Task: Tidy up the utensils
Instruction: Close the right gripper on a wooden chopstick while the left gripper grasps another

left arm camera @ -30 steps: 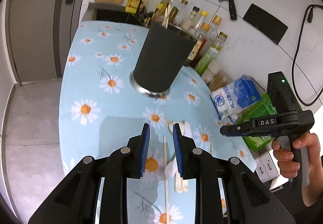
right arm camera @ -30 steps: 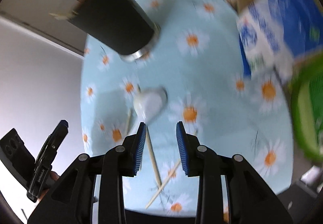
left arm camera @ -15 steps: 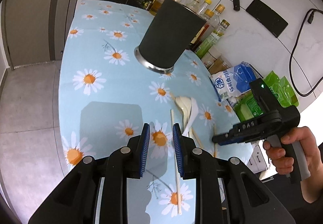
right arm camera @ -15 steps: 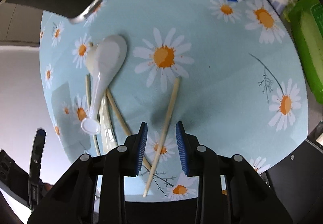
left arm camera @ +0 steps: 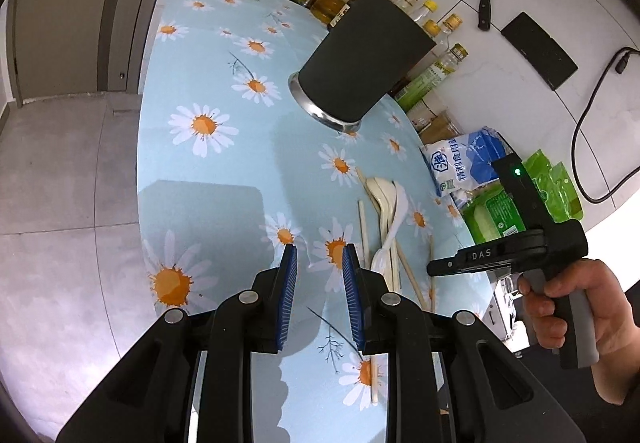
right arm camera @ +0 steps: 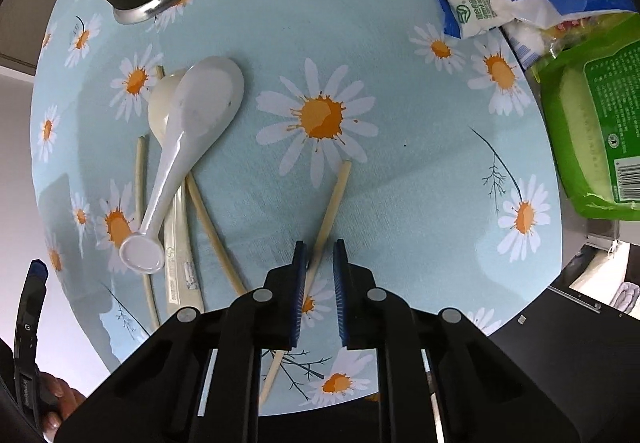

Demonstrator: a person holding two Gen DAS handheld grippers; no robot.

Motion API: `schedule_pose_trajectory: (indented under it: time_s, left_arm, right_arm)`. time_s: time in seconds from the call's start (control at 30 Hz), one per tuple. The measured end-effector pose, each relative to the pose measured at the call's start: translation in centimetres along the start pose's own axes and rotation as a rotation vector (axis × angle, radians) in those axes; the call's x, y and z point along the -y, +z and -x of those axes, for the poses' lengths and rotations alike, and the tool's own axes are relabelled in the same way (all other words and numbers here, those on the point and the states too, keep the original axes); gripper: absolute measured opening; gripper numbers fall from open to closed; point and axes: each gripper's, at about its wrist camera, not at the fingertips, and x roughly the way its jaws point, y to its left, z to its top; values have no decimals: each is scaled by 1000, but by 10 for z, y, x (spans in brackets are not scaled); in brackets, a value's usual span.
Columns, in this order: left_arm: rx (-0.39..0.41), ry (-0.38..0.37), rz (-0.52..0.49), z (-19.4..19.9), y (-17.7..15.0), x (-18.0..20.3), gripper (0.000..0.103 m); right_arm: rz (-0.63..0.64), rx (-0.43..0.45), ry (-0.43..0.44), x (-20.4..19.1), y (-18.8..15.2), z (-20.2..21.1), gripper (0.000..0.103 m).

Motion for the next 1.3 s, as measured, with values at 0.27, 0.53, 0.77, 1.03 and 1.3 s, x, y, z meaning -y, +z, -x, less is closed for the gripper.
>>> schedule_pose_trajectory:
  time_s: [0.27, 0.53, 0.77, 1.03, 1.3]
  left_arm:
    - [-16, -2, -4, -3, 5, -1, 22]
    - [-60, 13, -39, -19, 10, 14, 22]
    - [-149, 48, -78, -44, 19, 35, 22]
    - [-285, 146, -126, -84, 38, 62, 22]
    - [-411, 288, -156, -125, 46, 75, 22]
  right_arm:
    - [0, -2, 5, -14, -1, -3, 6]
    - [11, -18, 107, -3, 1, -3, 5]
    - [79, 43, 199, 4, 3, 15, 5]
    - [123, 114, 334, 31, 13, 34, 6]
    - [171, 149, 431, 58, 19, 48, 6]
